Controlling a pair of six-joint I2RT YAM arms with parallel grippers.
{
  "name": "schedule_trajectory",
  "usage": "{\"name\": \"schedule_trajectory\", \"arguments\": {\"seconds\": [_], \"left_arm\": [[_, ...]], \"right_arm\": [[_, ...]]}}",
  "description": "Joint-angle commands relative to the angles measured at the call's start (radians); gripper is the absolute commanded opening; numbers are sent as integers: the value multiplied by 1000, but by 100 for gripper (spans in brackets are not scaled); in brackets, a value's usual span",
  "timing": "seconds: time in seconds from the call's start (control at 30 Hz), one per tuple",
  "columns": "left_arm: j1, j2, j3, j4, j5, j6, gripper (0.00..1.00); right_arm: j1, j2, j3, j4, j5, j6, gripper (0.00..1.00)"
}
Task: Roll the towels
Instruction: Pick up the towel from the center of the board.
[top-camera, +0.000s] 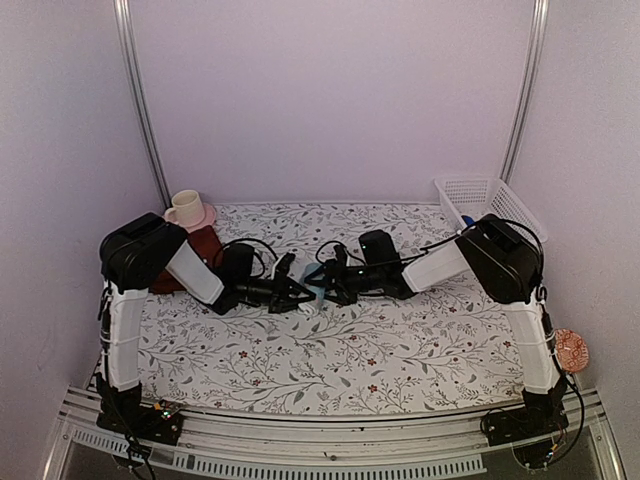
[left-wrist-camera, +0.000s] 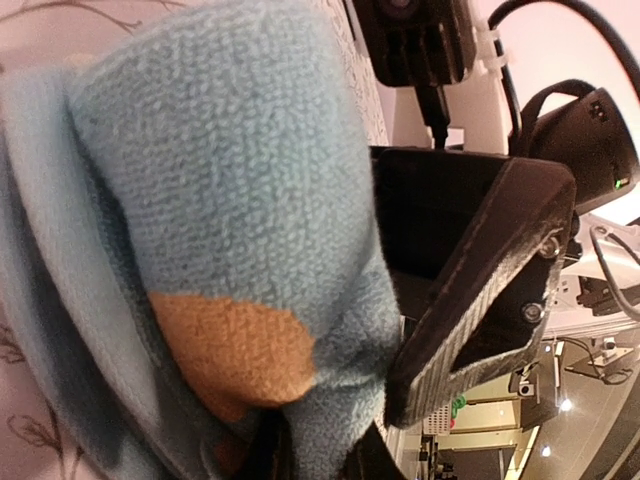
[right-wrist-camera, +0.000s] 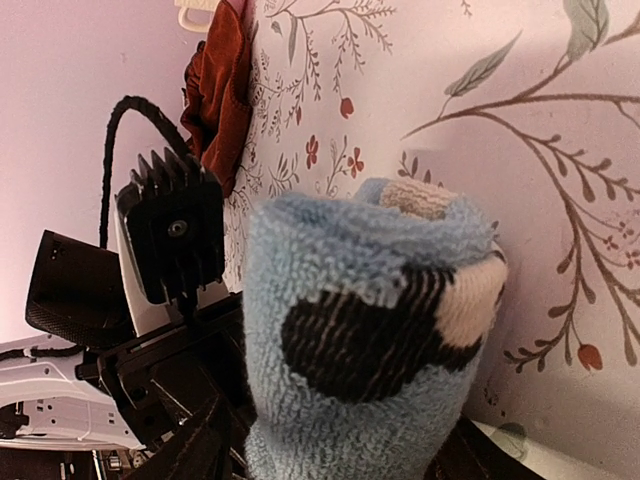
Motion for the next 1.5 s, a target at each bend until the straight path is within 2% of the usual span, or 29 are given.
{"name": "schedule_trajectory", "arguments": {"seconds": [0.0, 0.13, 0.23, 0.37, 0.47, 0.53, 0.6, 0.73, 0.8, 0.97, 1.0, 1.1, 1.13, 1.17, 1.37, 1.47], "left_arm": [[0, 88, -42, 28, 72, -79, 0], [5, 101, -63, 129, 96, -123, 0], [4, 102, -67, 147, 103, -127, 0], [4, 97, -60, 78, 91, -82, 0], [6, 92, -31, -62, 66, 7, 8], [7, 85, -18, -117, 60, 45, 14], [11, 70, -5, -162, 60, 78, 19], [19, 0, 58, -336, 51, 211, 29], [21, -49, 86, -407, 44, 279, 36], [29, -186, 159, -576, 19, 436, 58], [31, -212, 170, -605, 18, 462, 66], [55, -312, 189, -681, 9, 542, 72], [67, -333, 190, -709, -6, 568, 92], [79, -351, 194, -739, -15, 599, 97], [174, -379, 283, -1049, -72, 873, 97], [231, -402, 272, -1127, -87, 955, 97]], "right_arm": [[28, 77, -1, -98, 26, -2, 65], [27, 78, 13, -123, 29, -20, 64], [28, 84, 23, -124, 20, -23, 57], [27, 89, 43, -123, -4, -22, 40], [28, 90, 61, -124, -25, -27, 28], [26, 89, 66, -125, -37, -33, 16], [18, 85, 62, -125, -47, -38, 10], [-9, 55, 23, -129, -54, -62, 6], [-27, -11, 11, -154, -46, -95, 5], [-87, -117, 14, -291, -30, -244, 5], [-99, -139, 18, -325, -25, -283, 5], [-137, -239, 18, -438, 23, -385, 5], [-151, -277, 15, -468, 44, -407, 5], [-166, -315, 11, -495, 69, -434, 5], [-278, -538, 13, -676, 276, -568, 5], [-342, -632, 24, -752, 421, -619, 5]]}}
